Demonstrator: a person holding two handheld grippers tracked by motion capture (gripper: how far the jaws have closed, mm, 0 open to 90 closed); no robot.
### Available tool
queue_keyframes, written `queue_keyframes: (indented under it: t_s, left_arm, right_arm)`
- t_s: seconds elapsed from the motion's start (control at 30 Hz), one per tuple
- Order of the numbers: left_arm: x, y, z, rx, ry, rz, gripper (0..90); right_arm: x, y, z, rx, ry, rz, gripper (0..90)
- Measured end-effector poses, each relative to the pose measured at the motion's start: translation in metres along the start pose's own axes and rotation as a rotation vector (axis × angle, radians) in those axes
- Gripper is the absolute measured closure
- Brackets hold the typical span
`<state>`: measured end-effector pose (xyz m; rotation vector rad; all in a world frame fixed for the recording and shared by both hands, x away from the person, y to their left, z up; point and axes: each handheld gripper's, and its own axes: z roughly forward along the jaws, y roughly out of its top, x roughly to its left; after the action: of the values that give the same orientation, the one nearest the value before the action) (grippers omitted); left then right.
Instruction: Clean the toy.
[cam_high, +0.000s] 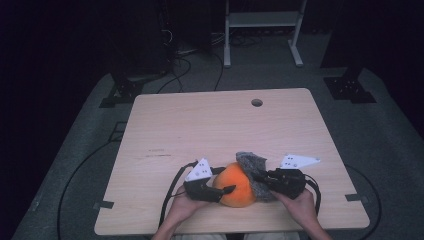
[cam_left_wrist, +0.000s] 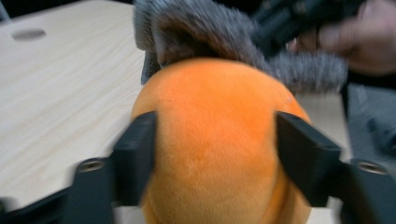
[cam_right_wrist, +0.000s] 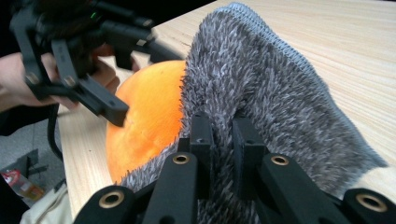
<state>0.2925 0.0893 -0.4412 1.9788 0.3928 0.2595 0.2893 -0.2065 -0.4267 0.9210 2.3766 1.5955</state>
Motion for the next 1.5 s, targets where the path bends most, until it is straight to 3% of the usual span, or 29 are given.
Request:
queue_keyframes:
  t_s: [0.03,0.13,0.17,0.23,0.4,0.5,0.6,0.67,0.73,0.8,0.83,0.9,0.97,1.03,1.13,1.17,1.23,1.27,1.3,1.33,1.4,1.43,1.47,1.5]
  left_arm:
    - [-0.001,0.0,0.0,0.006,0.002,0.012,39.9]
    - [-0.002,0.001,-0.001,0.015,0.005,0.039,42.9]
    - [-0.002,0.001,-0.002,0.026,0.005,0.048,43.8]
    - [0.0,0.0,-0.004,0.035,-0.001,0.042,43.9]
    - [0.0,-0.002,-0.007,0.039,-0.003,0.053,43.7]
    - [-0.001,-0.002,-0.007,0.041,-0.003,0.066,44.2]
    - [-0.001,-0.003,-0.008,0.043,-0.005,0.066,44.4]
    - [-0.001,-0.003,-0.008,0.043,-0.008,0.066,44.2]
    - [0.001,-0.001,-0.01,0.036,-0.031,0.053,42.0]
    - [0.004,0.003,-0.01,0.001,-0.055,-0.022,27.6]
    - [0.007,0.005,-0.009,0.006,-0.056,-0.057,16.5]
    - [0.01,0.007,-0.004,0.041,-0.053,-0.099,5.4]
    - [0.013,0.003,0.001,0.073,-0.109,-0.134,9.9]
    - [0.01,0.0,-0.001,0.043,-0.092,-0.095,24.8]
    - [0.007,0.006,-0.003,-0.002,-0.06,-0.024,37.7]
    - [0.004,0.009,-0.004,-0.016,-0.026,0.021,39.8]
    - [-0.006,0.012,-0.003,-0.047,0.057,0.17,40.6]
    - [-0.01,0.013,-0.001,-0.039,0.082,0.237,40.6]
    - [-0.013,0.012,0.0,-0.026,0.089,0.27,40.0]
    - [-0.014,0.011,0.001,-0.02,0.082,0.271,36.7]
    - [-0.009,0.01,0.002,-0.036,0.059,0.191,25.1]
    - [-0.004,0.011,0.001,-0.043,0.042,0.122,19.1]
    - [0.0,0.01,0.001,-0.047,0.026,0.08,17.3]
    - [0.002,0.009,0.0,-0.044,0.022,0.068,20.2]
  right_arm:
    - [0.001,0.002,-0.002,-0.013,0.005,0.012,80.1]
    - [0.011,0.012,0.0,-0.052,0.029,-0.023,80.1]
    - [0.014,0.014,0.004,-0.047,0.028,-0.046,80.1]
    - [0.013,0.013,0.006,-0.038,0.033,-0.044,80.1]
    - [-0.008,-0.001,0.002,-0.003,0.011,0.043,80.1]
    - [-0.013,-0.003,-0.004,0.005,-0.023,0.062,80.1]
    - [-0.004,0.005,-0.005,-0.052,0.021,0.027,80.1]
    - [0.002,0.007,0.001,-0.024,0.031,-0.01,79.9]
    - [0.004,0.004,0.004,-0.012,0.026,-0.028,79.9]
    - [0.005,0.003,0.002,-0.01,0.031,-0.031,79.9]
    - [0.006,0.002,0.001,-0.014,0.031,-0.035,79.9]
    - [0.009,0.001,0.002,-0.023,0.047,-0.041,79.9]
    - [0.012,0.001,0.003,-0.018,0.045,-0.059,79.8]
    - [0.011,0.0,0.002,-0.013,0.039,-0.058,79.8]
    - [0.003,0.001,-0.002,-0.032,0.04,0.001,79.9]
    - [0.003,0.003,-0.004,-0.043,0.035,-0.004,79.9]
    - [0.006,0.007,-0.007,-0.081,0.023,-0.022,79.9]
    - [0.006,0.009,-0.007,-0.102,0.033,-0.016,79.9]
    - [0.006,0.01,-0.006,-0.111,0.041,-0.019,79.9]
    - [0.006,0.01,-0.004,-0.1,0.04,-0.02,79.9]
    - [0.007,0.006,0.001,-0.087,0.043,-0.015,79.9]
    - [0.009,0.004,0.002,-0.087,0.045,-0.018,79.9]
    - [0.012,0.003,0.004,-0.077,0.049,-0.03,79.9]
    - [0.013,0.003,0.004,-0.073,0.041,-0.048,79.9]
